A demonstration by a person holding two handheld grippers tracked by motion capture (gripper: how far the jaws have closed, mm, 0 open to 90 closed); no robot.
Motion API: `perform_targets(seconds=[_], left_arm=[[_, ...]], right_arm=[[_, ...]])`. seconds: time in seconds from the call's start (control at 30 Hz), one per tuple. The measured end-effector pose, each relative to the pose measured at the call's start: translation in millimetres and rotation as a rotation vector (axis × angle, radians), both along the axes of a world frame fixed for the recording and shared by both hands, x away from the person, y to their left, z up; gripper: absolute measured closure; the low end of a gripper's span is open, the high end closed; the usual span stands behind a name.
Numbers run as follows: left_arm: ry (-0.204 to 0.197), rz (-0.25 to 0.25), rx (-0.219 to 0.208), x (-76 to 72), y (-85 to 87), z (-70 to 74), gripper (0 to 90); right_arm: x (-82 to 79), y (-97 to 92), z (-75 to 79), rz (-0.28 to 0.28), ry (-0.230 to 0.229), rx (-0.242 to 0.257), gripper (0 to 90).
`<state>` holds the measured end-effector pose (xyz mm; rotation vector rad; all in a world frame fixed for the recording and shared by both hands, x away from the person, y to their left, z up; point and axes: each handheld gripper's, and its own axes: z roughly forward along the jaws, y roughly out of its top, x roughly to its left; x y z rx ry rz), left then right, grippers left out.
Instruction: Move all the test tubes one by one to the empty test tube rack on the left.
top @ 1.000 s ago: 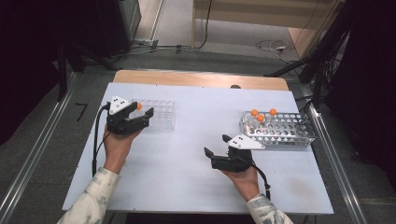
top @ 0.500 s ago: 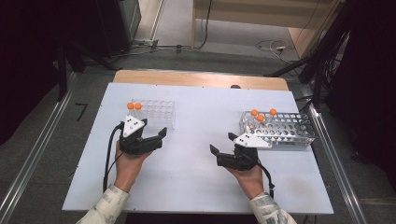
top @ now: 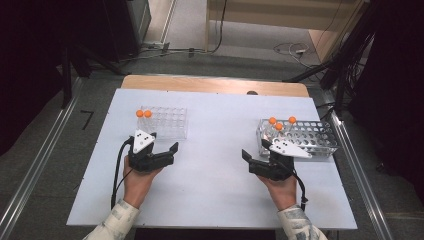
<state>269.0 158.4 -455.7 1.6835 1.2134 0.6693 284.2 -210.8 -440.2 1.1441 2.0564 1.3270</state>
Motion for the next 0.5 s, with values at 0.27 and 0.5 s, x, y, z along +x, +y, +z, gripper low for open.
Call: perform_targets(seconds=[0.27, 0.5], left_arm=[[0.006, -0.004, 0.0, -0.5, -1.0, -1.3, 17.9], [-0.002, 0.037, -0.028, 0.1, 6.5, -1.4, 17.9]], right_arm=[[6.5, -17.4, -0.2, -0.066, -0.018, -0.035, 17.6], [14.9, -36.5, -0.3, -0.142, -0.019, -0.026, 17.6]])
